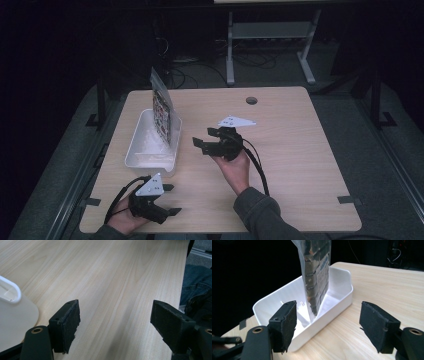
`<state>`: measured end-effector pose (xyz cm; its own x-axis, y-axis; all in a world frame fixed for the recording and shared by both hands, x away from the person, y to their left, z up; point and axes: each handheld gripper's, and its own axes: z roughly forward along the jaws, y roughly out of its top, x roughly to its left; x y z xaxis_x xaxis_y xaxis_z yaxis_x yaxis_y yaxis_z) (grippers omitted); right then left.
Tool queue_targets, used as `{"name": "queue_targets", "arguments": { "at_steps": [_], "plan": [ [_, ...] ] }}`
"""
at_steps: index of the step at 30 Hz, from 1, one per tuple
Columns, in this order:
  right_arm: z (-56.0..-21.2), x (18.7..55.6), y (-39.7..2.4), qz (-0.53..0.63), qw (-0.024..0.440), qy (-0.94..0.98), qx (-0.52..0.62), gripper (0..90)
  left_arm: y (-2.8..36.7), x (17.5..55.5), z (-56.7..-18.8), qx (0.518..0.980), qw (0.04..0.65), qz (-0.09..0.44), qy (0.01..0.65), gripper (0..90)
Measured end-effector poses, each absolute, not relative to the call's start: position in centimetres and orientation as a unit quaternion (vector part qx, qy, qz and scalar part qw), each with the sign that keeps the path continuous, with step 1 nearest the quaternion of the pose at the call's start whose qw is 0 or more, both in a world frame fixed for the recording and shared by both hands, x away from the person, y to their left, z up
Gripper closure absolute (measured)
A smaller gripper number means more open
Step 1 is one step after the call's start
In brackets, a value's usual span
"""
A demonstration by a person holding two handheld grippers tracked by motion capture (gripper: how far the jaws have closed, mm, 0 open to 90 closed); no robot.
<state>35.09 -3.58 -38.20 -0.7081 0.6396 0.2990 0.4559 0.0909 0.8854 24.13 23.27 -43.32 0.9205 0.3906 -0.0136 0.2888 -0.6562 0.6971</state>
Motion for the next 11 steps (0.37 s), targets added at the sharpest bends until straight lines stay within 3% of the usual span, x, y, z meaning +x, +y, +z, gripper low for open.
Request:
{"name": "queue_targets", "arguments": {
  "at_steps": [11],
  "plan": [
    [-38.8,33.3,-6.2,0.554,0.080,0.739,0.376,26.9,23.3,24.1,-43.3,0.906,0.374,0.068,0.188,22.8]
  ]
}}
